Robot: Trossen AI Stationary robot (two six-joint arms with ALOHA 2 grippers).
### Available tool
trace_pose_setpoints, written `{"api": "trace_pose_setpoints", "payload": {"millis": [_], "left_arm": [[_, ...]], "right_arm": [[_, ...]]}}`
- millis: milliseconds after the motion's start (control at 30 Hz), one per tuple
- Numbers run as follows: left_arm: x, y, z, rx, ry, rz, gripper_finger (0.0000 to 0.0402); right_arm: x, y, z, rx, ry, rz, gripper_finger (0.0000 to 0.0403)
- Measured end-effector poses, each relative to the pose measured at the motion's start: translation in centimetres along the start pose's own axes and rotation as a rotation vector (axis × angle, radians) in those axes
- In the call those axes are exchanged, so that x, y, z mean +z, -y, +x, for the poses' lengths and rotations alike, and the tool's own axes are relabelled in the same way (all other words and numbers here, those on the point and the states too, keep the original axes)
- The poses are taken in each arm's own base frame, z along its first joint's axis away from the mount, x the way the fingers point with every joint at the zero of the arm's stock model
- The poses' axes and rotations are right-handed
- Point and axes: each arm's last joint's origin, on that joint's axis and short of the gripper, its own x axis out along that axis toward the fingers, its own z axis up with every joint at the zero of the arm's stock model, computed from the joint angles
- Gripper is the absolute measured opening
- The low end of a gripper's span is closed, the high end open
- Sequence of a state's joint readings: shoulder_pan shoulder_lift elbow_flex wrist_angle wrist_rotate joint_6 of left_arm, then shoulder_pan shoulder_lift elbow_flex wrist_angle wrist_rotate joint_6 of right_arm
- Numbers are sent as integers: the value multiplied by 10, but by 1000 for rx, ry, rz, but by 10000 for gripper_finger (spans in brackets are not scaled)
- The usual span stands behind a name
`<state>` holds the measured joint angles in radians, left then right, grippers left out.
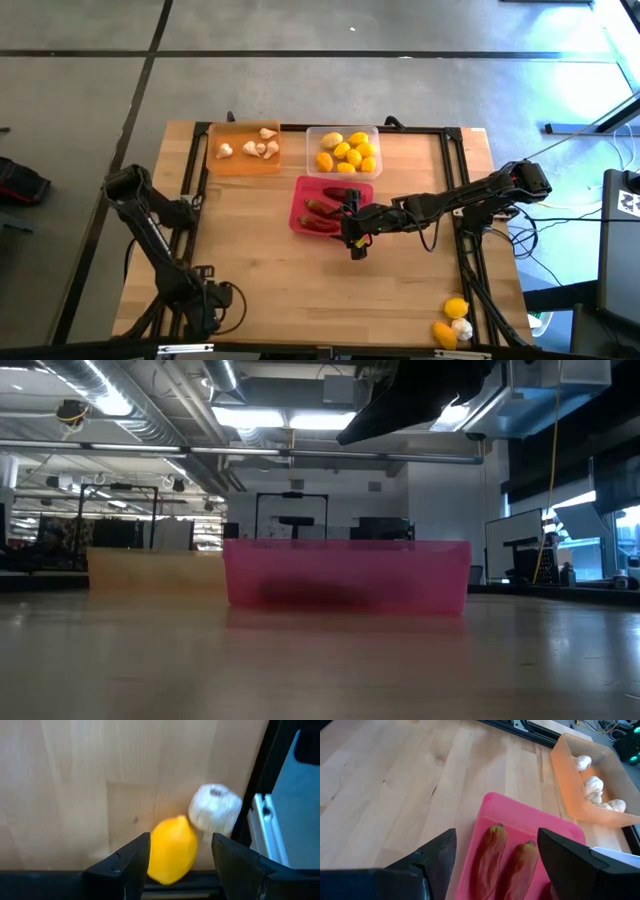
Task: Sort produce into baskets
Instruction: Put the yellow lemon in the transparent bin
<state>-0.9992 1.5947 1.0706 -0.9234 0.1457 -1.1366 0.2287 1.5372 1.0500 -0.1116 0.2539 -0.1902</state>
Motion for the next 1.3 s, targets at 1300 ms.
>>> {"api": "trace_pose_setpoints", "payload": {"millis": [1300], "left_arm": [[-35, 15, 45, 210, -18, 66, 134]], "right_arm": [[0, 0, 0, 10, 6, 6, 270]]}}
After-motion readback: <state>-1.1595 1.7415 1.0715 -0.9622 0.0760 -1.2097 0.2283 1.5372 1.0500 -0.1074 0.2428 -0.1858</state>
